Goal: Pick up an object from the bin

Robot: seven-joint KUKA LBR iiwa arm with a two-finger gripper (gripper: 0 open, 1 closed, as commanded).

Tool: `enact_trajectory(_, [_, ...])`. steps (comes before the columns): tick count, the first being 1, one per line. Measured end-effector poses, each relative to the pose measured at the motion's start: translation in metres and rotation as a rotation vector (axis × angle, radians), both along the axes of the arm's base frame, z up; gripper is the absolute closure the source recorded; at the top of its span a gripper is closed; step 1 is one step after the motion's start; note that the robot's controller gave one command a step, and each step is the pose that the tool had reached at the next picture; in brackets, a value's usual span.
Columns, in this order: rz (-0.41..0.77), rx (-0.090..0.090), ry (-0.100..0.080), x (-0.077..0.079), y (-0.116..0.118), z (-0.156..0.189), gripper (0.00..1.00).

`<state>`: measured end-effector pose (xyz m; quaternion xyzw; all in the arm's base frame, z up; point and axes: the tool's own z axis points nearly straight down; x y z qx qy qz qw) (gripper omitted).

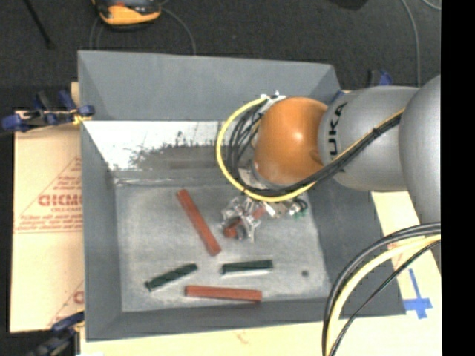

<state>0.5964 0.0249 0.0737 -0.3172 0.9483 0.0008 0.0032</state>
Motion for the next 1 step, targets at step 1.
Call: enact_trajectory(1, [-0.024, -0.003, 0.001, -0.0168, 0.0094, 0.1297, 1.0])
